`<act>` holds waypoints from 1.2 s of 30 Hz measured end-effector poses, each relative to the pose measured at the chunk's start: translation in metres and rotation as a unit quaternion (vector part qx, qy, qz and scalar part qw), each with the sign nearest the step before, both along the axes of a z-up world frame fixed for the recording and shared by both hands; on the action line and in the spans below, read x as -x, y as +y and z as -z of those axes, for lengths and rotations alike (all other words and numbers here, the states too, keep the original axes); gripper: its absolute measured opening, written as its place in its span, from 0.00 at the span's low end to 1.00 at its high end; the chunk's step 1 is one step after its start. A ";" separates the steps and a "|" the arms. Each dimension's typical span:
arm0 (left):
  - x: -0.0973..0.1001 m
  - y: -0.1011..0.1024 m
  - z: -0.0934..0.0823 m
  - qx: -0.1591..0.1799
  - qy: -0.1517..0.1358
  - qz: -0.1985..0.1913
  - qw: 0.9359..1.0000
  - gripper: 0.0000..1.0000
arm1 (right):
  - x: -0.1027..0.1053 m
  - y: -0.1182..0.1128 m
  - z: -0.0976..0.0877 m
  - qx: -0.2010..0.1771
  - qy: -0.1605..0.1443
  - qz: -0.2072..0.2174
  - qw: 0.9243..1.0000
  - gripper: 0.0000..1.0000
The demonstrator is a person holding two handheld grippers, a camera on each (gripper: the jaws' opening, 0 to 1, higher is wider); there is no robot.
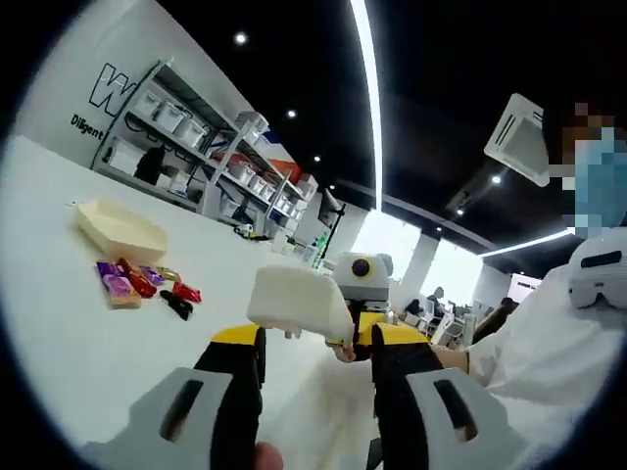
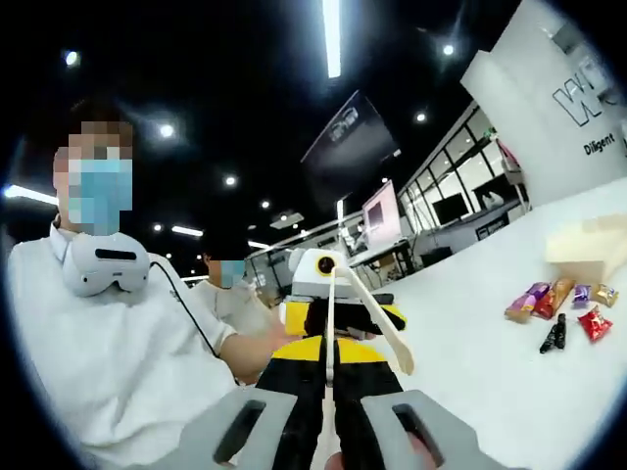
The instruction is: Place the target food into the container with the food tongs after gripping and lifting it, then release it inside without dropping or visibly crushing the food.
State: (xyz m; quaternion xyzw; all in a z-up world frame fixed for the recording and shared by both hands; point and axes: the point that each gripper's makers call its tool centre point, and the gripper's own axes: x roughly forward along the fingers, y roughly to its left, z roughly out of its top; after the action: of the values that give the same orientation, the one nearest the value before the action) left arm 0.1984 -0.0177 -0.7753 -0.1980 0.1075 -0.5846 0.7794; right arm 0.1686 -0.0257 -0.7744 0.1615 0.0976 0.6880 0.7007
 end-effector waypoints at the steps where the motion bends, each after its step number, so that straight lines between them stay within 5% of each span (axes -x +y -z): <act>1: 0.001 -0.001 0.000 -0.001 -0.001 0.000 1.000 0.39 | 0.001 0.000 0.000 0.001 -0.001 -0.001 1.000 0.00; 13: 0.007 -0.004 -0.006 0.024 -0.012 0.009 1.000 0.27 | 0.007 0.004 -0.004 -0.008 -0.003 -0.016 1.000 0.00; 36: 0.011 -0.002 -0.015 0.054 -0.016 0.023 0.998 0.22 | 0.010 -0.001 -0.009 -0.021 -0.025 -0.019 0.999 0.00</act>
State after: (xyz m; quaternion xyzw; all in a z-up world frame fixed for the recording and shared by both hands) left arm 0.1871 -0.0196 -0.7605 -0.2279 0.0674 -0.6106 0.7554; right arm 0.1583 -0.0271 -0.7652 0.1567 0.0684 0.7072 0.6860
